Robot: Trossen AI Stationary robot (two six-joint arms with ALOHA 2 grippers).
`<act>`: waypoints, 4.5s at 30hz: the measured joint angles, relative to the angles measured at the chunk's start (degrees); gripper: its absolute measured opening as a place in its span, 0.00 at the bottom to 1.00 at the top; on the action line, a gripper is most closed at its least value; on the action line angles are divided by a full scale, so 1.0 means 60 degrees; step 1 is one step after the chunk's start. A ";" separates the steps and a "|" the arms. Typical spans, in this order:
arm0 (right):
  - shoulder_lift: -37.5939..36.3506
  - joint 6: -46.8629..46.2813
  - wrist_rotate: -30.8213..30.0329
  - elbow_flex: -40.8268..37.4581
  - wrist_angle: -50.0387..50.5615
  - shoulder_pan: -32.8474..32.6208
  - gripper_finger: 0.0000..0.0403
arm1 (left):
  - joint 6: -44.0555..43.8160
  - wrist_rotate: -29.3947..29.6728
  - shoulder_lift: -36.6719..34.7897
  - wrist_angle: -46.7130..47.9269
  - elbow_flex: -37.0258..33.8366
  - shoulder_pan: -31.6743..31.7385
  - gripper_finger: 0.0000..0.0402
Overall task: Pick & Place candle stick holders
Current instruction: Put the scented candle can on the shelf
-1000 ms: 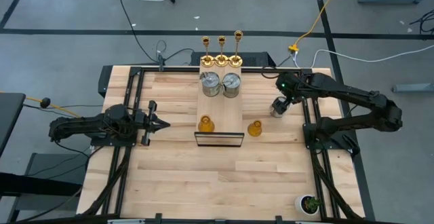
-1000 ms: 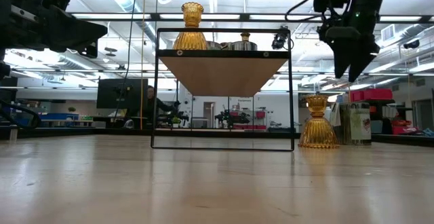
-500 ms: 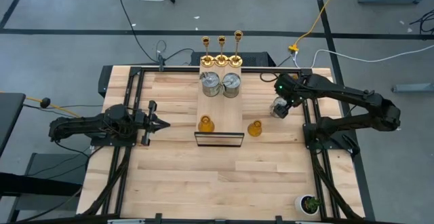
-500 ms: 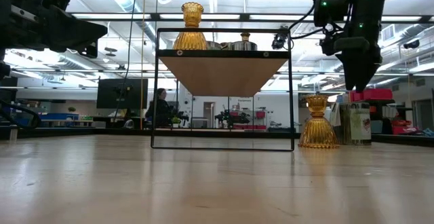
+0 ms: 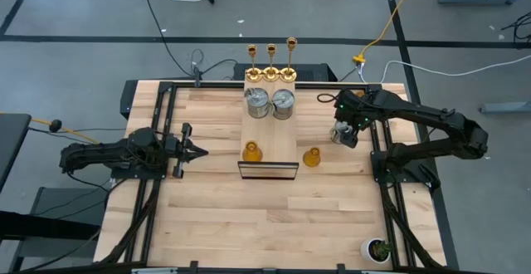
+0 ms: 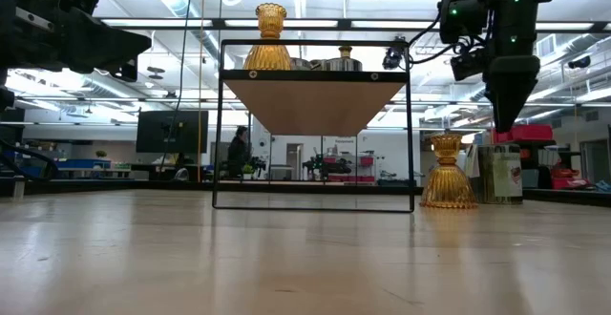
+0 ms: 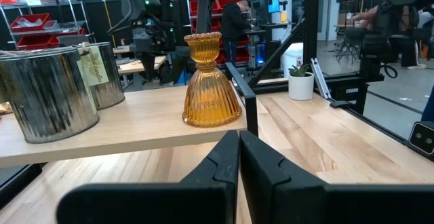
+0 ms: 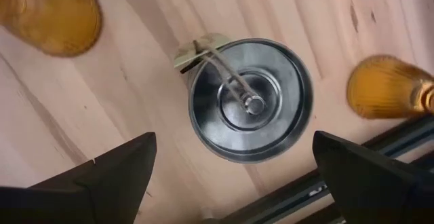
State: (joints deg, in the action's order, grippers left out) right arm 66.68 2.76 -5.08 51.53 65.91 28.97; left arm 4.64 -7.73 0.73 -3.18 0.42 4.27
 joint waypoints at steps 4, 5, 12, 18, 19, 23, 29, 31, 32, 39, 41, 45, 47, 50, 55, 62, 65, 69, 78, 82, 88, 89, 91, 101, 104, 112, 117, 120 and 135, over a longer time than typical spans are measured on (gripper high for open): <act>0.0135 0.0875 -0.0084 0.0000 -0.0050 0.0013 0.99 | -0.0003 0.0000 0.0000 0.0000 -0.0002 -0.0001 0.05; 0.0188 0.1105 -0.0077 0.0000 -0.0064 0.0036 0.99 | 0.0001 0.0000 0.0000 0.0001 -0.0001 0.0001 0.05; 0.0491 0.2253 -0.0080 0.0000 -0.0490 0.0163 0.99 | -0.0001 0.0000 0.0000 0.0000 -0.0001 -0.0001 0.05; 0.0726 0.2781 -0.0080 0.0000 -0.0681 0.0298 0.99 | 0.0000 0.0000 0.0000 0.0002 0.0001 0.0001 0.05; 0.0766 0.2848 -0.0078 0.0000 -0.0681 0.0340 0.99 | 0.0000 -0.0001 0.0000 0.0003 0.0000 -0.0003 0.05; 0.0944 0.3001 -0.0080 0.0000 -0.0761 0.0525 0.99 | -0.0003 -0.0001 0.0000 0.0000 -0.0002 -0.0002 0.05; 0.1173 0.3160 0.0248 0.0000 -0.0948 0.0605 0.99 | -0.0001 0.0000 0.0000 0.0004 0.0000 0.0000 0.05; 0.1244 0.3162 0.0288 -0.0004 -0.0992 0.0605 0.99 | -0.0001 -0.0001 0.0000 0.0000 -0.0003 0.0001 0.05; 0.1284 0.3162 0.0248 -0.0004 -0.1057 0.0605 0.99 | -0.0002 -0.0004 0.0000 0.0000 0.0000 -0.0002 0.05; 0.1643 0.3202 0.0219 -0.0004 -0.1115 0.0612 0.99 | -0.0001 -0.0003 0.0000 0.0002 -0.0002 0.0001 0.05; 0.1741 0.3204 0.0219 -0.0004 -0.1115 0.0627 0.99 | 0.0000 0.0000 0.0000 0.0001 0.0001 0.0001 0.05; 0.1973 0.3202 0.0226 -0.0004 -0.1109 0.0694 0.99 | -0.0001 0.0000 0.0000 0.0002 0.0001 0.0001 0.05; 0.2073 0.3194 0.0234 -0.0004 -0.1075 0.0729 0.99 | 0.0000 -0.0002 0.0000 0.0000 -0.0002 -0.0001 0.05; 0.2218 0.3155 0.0253 -0.0004 -0.1047 0.0732 0.99 | -0.0001 -0.0001 0.0000 0.0003 -0.0002 -0.0001 0.05; 0.2366 0.3162 0.0249 -0.0004 -0.1034 0.0732 0.99 | -0.0001 -0.0002 0.0000 0.0004 0.0001 -0.0001 0.05; 0.2381 0.3149 0.0251 -0.0004 -0.1016 0.0729 0.97 | -0.0001 -0.0002 0.0000 0.0002 -0.0001 -0.0001 0.05; 0.2377 0.3147 0.0255 -0.0004 -0.1013 0.0729 0.95 | 0.0001 0.0000 0.0000 0.0003 0.0001 -0.0002 0.05; 0.2370 0.3137 0.0259 0.0000 -0.1005 0.0729 0.93 | 0.0001 0.0000 0.0000 0.0000 0.0001 -0.0002 0.05; 0.2370 0.3126 0.0255 0.0000 -0.0986 0.0728 0.95 | 0.0001 0.0000 0.0000 0.0003 -0.0003 -0.0003 0.05; 0.2314 0.3122 0.0261 0.0000 -0.0798 0.0712 0.92 | 0.0001 -0.0001 0.0000 0.0001 0.0000 0.0001 0.05; 0.1957 0.2943 0.0255 -0.0011 -0.0440 0.0568 0.91 | 0.0001 -0.0003 0.0000 0.0000 -0.0002 0.0001 0.05; 0.1888 0.2894 0.0255 -0.0007 -0.0326 0.0539 0.91 | 0.0001 -0.0004 0.0000 0.0002 0.0001 0.0001 0.05; 0.1778 0.2836 0.0251 0.0070 -0.0012 0.0476 0.91 | -0.0003 0.0000 0.0000 0.0003 -0.0003 0.0001 0.05; 0.1514 0.2476 0.0245 0.1159 0.1441 0.0181 0.91 | 0.0001 -0.0002 0.0000 0.0004 -0.0001 -0.0001 0.05; 0.1514 0.2364 0.0248 0.1632 0.1837 0.0051 0.91 | 0.0001 0.0000 0.0000 0.0000 0.0001 0.0001 0.05; 0.1514 0.2364 0.0215 0.3249 0.2957 -0.0328 0.90 | 0.0000 -0.0002 0.0000 0.0001 0.0000 0.0001 0.05; 0.1514 0.2367 0.0127 0.4320 0.3590 -0.0750 0.90 | -0.0002 -0.0001 0.0000 0.0001 -0.0002 -0.0003 0.05; 0.1609 0.2312 0.0149 0.4874 0.4007 -0.1046 0.90 | 0.0001 -0.0004 0.0000 0.0002 0.0001 -0.0003 0.05; 0.2852 0.1872 0.0219 0.7210 0.4025 -0.2279 0.90 | 0.0001 0.0000 0.0000 0.0003 0.0001 -0.0002 0.05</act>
State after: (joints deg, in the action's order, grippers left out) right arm 83.79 14.00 -3.77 94.79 90.06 15.30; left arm 4.64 -7.73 0.73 -3.16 0.43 4.25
